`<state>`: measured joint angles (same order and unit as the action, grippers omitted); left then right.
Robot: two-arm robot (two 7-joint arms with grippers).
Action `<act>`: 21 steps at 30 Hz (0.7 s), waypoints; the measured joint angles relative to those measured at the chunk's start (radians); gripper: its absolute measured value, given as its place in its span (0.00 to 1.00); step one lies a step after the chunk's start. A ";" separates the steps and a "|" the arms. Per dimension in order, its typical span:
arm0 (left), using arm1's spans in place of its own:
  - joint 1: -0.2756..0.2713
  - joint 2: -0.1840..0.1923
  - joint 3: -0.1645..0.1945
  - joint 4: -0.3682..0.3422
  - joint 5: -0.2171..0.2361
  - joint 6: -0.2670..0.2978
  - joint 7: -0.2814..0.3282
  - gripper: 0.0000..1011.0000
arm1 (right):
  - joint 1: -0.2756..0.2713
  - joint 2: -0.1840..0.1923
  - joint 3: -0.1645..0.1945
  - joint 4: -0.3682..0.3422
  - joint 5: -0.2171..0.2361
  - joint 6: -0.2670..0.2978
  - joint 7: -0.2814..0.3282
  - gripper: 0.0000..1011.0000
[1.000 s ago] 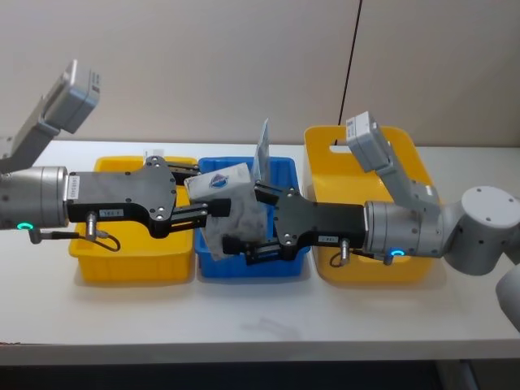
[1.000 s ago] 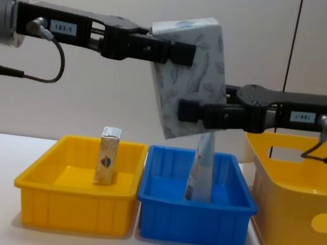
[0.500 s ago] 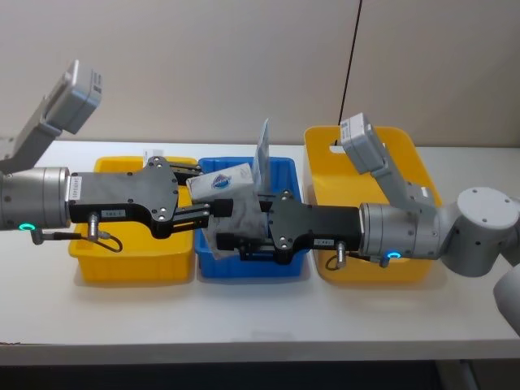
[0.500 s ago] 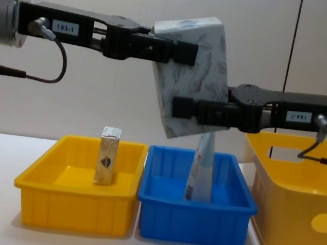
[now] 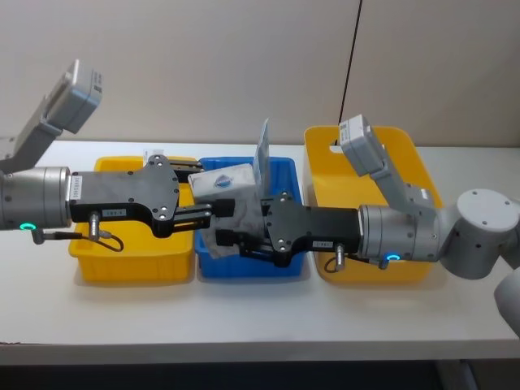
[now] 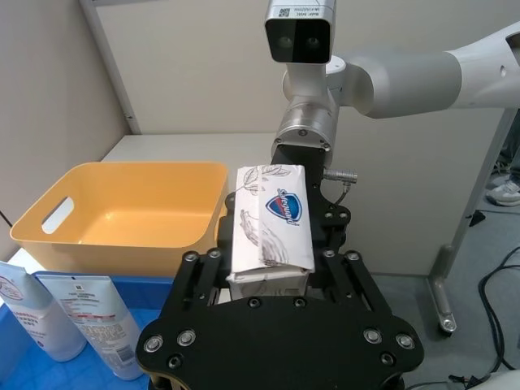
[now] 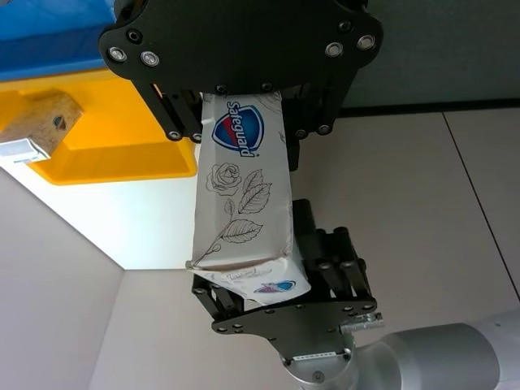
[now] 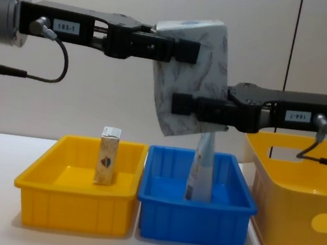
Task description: Bimanual collaborative sorting of washing and personal care products
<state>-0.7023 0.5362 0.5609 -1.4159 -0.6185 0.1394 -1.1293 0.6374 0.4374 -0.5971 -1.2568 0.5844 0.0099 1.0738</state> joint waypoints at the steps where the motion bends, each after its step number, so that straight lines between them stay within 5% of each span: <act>1: 0.000 0.000 0.000 0.000 0.000 0.000 0.000 0.44 | -0.001 0.001 0.000 -0.001 0.000 0.000 -0.001 0.38; 15: 0.000 0.000 0.001 0.000 0.000 0.000 -0.002 0.89 | -0.017 0.017 -0.003 -0.039 0.016 -0.003 -0.018 0.37; 21: 0.000 0.000 0.000 0.000 0.000 0.000 -0.002 0.99 | -0.027 0.032 0.000 -0.062 0.025 -0.002 -0.025 0.37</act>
<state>-0.7022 0.5364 0.5614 -1.4160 -0.6183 0.1395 -1.1313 0.6100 0.4697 -0.5973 -1.3187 0.6090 0.0079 1.0493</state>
